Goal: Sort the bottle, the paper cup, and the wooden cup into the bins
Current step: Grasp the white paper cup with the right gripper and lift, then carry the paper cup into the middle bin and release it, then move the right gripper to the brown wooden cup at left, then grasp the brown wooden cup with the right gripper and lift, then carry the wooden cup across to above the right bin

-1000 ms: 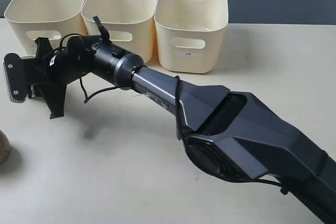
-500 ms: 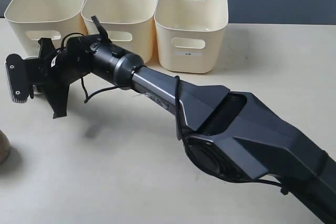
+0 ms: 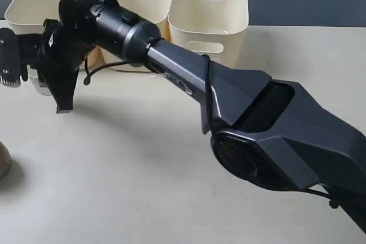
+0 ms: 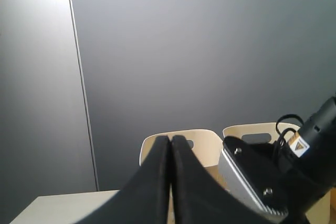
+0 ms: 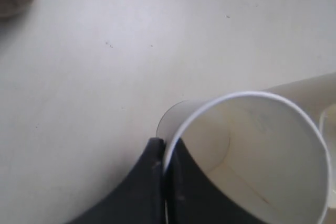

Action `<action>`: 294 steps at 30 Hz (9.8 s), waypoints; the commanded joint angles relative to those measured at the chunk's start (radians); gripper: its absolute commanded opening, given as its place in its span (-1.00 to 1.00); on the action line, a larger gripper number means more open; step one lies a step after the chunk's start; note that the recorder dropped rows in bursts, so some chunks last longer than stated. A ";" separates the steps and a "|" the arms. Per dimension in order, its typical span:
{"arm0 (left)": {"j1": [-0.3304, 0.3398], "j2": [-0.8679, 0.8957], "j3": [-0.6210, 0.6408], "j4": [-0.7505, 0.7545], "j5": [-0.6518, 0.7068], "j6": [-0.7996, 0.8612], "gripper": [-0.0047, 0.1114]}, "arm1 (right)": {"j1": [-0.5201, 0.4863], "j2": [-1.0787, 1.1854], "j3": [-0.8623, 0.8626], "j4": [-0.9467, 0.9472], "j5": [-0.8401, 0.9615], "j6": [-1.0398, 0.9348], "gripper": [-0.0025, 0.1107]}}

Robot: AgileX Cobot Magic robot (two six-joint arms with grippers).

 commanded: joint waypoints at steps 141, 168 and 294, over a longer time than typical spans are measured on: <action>-0.006 -0.007 0.000 0.008 -0.453 -0.055 -0.92 | 0.141 -0.037 0.022 0.037 0.265 -0.305 -0.13; -0.006 -0.007 0.000 0.008 -0.552 -0.050 -0.92 | 0.219 0.029 0.022 -0.106 -0.090 -0.438 0.17; -0.006 -0.007 0.000 0.022 -0.534 -0.048 -0.92 | 0.016 -0.321 0.020 -0.967 0.265 0.803 -0.97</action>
